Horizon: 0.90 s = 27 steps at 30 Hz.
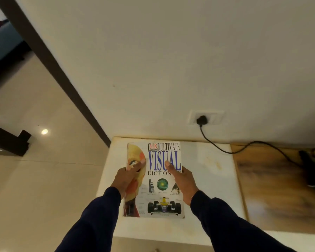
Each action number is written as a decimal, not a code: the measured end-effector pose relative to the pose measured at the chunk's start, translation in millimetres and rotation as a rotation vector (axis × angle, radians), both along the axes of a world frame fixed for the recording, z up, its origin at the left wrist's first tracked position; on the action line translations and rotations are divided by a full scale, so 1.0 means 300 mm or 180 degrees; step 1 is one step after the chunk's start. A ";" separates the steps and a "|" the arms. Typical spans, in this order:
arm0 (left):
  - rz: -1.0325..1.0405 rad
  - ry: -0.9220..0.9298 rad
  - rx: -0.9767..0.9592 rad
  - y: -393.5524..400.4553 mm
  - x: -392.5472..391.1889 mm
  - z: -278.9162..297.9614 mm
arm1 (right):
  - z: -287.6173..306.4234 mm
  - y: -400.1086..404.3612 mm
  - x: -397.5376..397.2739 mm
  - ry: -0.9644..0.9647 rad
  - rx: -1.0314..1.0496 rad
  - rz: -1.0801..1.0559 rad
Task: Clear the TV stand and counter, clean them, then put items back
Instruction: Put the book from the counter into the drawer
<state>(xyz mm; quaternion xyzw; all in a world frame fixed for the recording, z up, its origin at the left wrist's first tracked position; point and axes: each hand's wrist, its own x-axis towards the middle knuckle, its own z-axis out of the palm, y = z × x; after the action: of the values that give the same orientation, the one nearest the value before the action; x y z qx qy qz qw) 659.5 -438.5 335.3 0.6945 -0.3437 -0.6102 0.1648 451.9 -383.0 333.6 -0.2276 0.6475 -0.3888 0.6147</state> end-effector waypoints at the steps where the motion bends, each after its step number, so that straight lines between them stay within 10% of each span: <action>1: 0.0040 0.0010 -0.0036 0.060 -0.057 0.009 | 0.009 0.051 -0.057 0.0034 -0.0013 0.0010; 27: -0.0042 0.0143 0.0436 1.445 -1.342 -0.189 | -0.190 1.469 -1.304 0.0244 0.0434 -0.0303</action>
<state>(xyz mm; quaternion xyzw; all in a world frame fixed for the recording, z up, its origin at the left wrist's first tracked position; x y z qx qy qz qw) 257.0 -4.9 278.5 0.6880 -0.3019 -0.6488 0.1205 60.6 57.8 276.7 -0.1689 0.7055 -0.3636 0.5844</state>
